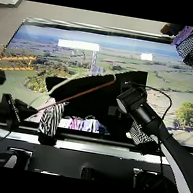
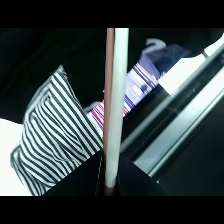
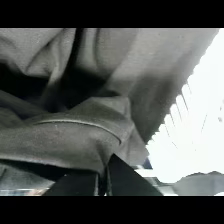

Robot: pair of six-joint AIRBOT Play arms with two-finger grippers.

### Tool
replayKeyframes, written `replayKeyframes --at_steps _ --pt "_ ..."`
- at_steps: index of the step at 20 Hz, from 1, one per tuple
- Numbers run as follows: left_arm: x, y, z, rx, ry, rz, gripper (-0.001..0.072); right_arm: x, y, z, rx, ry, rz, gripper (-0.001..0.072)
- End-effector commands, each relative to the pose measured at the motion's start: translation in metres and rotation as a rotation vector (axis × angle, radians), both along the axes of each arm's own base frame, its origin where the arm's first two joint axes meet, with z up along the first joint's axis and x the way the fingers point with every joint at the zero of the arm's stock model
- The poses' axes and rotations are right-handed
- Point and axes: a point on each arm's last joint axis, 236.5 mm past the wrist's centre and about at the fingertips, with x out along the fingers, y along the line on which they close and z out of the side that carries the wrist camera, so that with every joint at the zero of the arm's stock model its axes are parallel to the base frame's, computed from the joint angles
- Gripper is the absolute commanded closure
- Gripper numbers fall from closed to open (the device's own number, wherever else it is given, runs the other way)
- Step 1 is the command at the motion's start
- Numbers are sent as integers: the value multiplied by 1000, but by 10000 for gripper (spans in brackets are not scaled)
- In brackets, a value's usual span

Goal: Fold the clothes and pants, and hang the long-sleeved shirts on hangers.

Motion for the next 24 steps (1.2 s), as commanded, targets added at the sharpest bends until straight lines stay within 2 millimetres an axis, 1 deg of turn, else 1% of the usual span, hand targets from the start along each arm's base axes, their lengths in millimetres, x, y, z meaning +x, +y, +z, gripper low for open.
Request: replayKeyframes --at_steps 1,3,5,6,9,11,13,14,15,16,18,20,21,22,24 --pt "-12 -1 -21 41 -3 -101 672 6 -27 19 -93 -61 9 677" --pt "-5 -1 -23 54 -31 -128 672 7 -33 27 -110 -80 19 677" --pt "-5 3 -31 86 -26 -174 672 7 -40 29 -138 -80 13 677" --pt "-6 3 -33 90 -13 -178 672 10 -47 32 -164 -101 -14 677" --pt "-10 3 -34 89 -2 -186 672 19 -59 40 -208 -158 -58 677" --pt "-11 3 -34 89 1 -189 672 24 -69 39 -184 -169 -140 677" --pt "-11 3 -34 89 0 -188 673 33 -81 34 -118 -164 -234 677" --pt "-10 3 -34 89 -1 -187 673 37 -79 28 -56 -141 -237 677" --pt "-9 3 -33 89 -6 -183 672 36 -73 22 16 -103 -235 677" --pt "-6 4 -32 90 -20 -173 672 32 -64 17 94 -50 -234 677" --pt "5 5 -27 92 -66 -140 672 24 -54 12 208 26 -263 676" --pt "14 3 -17 73 -112 -117 673 26 -53 11 284 47 -319 676" --pt "15 1 -12 60 -124 -119 673 30 -55 11 314 45 -346 677" --pt "15 -1 -8 55 -130 -122 673 36 -57 12 347 36 -374 677" --pt "9 -2 -8 55 -115 -141 673 47 -60 13 402 17 -419 677"
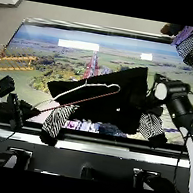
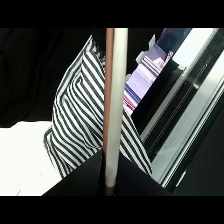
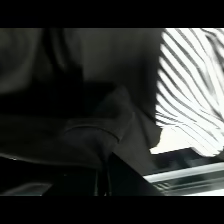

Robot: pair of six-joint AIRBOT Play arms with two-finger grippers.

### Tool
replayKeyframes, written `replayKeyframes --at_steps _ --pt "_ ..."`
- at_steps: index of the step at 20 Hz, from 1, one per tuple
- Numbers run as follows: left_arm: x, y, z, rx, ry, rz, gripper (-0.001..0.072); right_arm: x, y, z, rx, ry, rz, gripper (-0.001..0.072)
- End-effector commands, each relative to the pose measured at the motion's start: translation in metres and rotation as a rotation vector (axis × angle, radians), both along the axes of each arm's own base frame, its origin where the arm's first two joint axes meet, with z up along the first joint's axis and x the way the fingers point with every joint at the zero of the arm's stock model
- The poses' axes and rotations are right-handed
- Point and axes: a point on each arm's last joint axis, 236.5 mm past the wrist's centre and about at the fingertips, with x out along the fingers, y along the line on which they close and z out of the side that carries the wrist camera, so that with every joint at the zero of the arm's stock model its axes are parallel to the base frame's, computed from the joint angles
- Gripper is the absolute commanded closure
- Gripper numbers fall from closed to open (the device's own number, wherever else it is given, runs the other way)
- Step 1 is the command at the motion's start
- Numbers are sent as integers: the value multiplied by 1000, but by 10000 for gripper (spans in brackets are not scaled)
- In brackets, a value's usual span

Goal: Fold the clothes and pants, and hang the long-sleeved shirts on hangers.

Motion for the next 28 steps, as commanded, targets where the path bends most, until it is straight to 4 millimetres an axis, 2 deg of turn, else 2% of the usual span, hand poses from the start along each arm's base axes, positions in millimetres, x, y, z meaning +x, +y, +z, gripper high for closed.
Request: replayKeyframes --at_steps 1,7,11,18,28 --pt "-4 -4 5 -14 3 -17 672 15 7 1 151 -17 -81 677" --pt "-22 -12 7 -40 45 -72 673 27 10 -12 181 -11 -102 677" --pt "-24 -15 8 -44 46 -83 672 33 9 -18 174 -13 -105 677" --pt "-21 -15 3 -48 70 -91 672 30 17 -16 205 -4 -99 677" --pt "-24 -24 -5 -47 109 -152 672 30 16 -15 203 -5 -98 677"
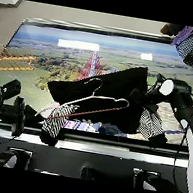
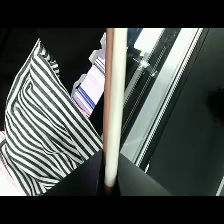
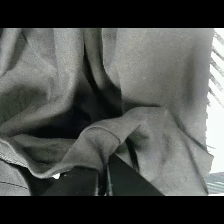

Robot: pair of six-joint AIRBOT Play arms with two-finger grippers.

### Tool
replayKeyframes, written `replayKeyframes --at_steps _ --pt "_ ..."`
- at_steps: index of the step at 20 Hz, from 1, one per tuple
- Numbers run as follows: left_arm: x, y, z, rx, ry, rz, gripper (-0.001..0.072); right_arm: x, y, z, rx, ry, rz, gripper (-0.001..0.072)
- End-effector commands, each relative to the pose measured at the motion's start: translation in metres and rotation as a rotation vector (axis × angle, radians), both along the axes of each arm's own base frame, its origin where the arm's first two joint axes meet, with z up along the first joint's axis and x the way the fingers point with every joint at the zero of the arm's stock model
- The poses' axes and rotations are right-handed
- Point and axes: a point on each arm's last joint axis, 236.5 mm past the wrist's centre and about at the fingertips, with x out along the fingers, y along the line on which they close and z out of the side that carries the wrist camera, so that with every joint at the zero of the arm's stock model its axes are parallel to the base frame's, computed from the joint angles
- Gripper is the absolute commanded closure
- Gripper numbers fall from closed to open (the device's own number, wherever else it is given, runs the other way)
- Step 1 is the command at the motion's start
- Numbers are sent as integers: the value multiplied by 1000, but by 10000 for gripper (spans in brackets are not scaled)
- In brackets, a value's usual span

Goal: Fold the clothes and pants, and hang the long-sleeved shirts on hangers.

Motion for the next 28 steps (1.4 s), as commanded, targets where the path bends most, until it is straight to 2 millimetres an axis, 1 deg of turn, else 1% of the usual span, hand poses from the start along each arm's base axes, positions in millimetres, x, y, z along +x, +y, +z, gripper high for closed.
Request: replayKeyframes --at_steps 1,4,7,9,11,14,15,17,20,21,22,24,25,26,28 --pt "0 -1 -2 1 7 -9 672 -1 2 2 5 -3 7 677" --pt "4 -1 -8 -2 38 -8 672 -2 5 17 23 -46 34 677" --pt "12 -5 -16 3 35 -48 672 -15 12 35 54 -64 78 677" --pt "20 -11 -21 2 35 -50 672 -27 19 41 83 -42 112 677" --pt "28 -14 -25 1 28 -41 672 -35 17 46 76 -38 124 677" --pt "24 -24 -31 6 33 -101 672 -42 16 62 76 -55 136 677" --pt "21 -28 -33 8 39 -123 672 -45 17 70 77 -50 145 677" --pt "20 -35 -39 9 62 -147 672 -47 17 91 76 -64 168 677" --pt "30 -43 -47 13 49 -150 672 -46 16 122 71 -107 187 677" --pt "29 -45 -51 17 51 -167 672 -48 13 128 58 -107 190 677" --pt "30 -45 -54 20 62 -168 672 -52 5 128 26 -93 190 677" --pt "32 -38 -59 56 58 -170 672 -58 -20 121 -82 -49 177 677" --pt "34 -33 -59 88 47 -178 672 -58 -32 119 -134 -45 176 677" --pt "35 -27 -58 126 36 -188 672 -55 -45 118 -190 -52 169 677" --pt "39 -15 -53 193 9 -208 672 -43 -62 119 -265 -90 154 677"
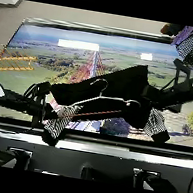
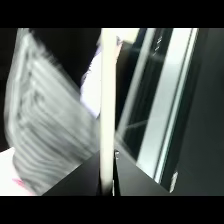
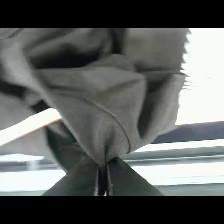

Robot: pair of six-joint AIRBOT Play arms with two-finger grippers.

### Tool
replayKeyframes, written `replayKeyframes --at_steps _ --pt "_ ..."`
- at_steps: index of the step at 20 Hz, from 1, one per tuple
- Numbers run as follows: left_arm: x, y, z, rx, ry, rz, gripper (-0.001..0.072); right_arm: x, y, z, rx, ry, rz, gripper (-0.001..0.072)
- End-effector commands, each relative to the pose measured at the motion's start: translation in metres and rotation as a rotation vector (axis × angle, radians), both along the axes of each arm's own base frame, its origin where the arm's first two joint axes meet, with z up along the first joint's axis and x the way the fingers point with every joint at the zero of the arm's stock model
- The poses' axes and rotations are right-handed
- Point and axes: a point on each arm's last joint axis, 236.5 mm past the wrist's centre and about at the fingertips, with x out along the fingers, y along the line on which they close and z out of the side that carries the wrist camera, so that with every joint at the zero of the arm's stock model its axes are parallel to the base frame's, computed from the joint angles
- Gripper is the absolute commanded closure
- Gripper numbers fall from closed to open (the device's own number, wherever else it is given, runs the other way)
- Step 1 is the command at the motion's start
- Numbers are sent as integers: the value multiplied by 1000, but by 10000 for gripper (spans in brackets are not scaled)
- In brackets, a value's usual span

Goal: Fold the clothes and pants, and hang the long-sleeved shirts on hangers.

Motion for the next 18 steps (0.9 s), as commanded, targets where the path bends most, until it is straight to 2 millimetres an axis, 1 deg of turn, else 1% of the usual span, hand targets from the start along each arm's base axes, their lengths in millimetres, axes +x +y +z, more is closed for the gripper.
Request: replayKeyframes --at_steps 1,2,5,6,8,10,12,14,15,18 --pt "5 18 3 102 -43 -34 672 14 -34 1 -146 -48 -20 677" --pt "8 18 6 102 -57 -38 672 19 -31 -1 -137 -60 -8 677" --pt "8 13 5 95 -60 -58 672 31 3 -5 -17 -79 67 677" --pt "8 10 3 95 -58 -68 672 34 12 -4 15 -91 82 677" --pt "10 -1 3 78 -70 -80 672 36 22 -3 52 -101 114 677" --pt "14 -16 6 39 -91 -87 672 32 31 -3 81 -90 155 677" --pt "17 -29 9 2 -102 -84 672 22 40 -2 117 -57 188 677" --pt "21 -35 8 -6 -115 -82 672 8 47 -1 145 -20 222 676" --pt "22 -38 7 -11 -116 -81 672 2 47 3 148 -13 228 676" --pt "23 -40 -2 -4 -85 -83 671 -14 43 20 145 -30 233 677"
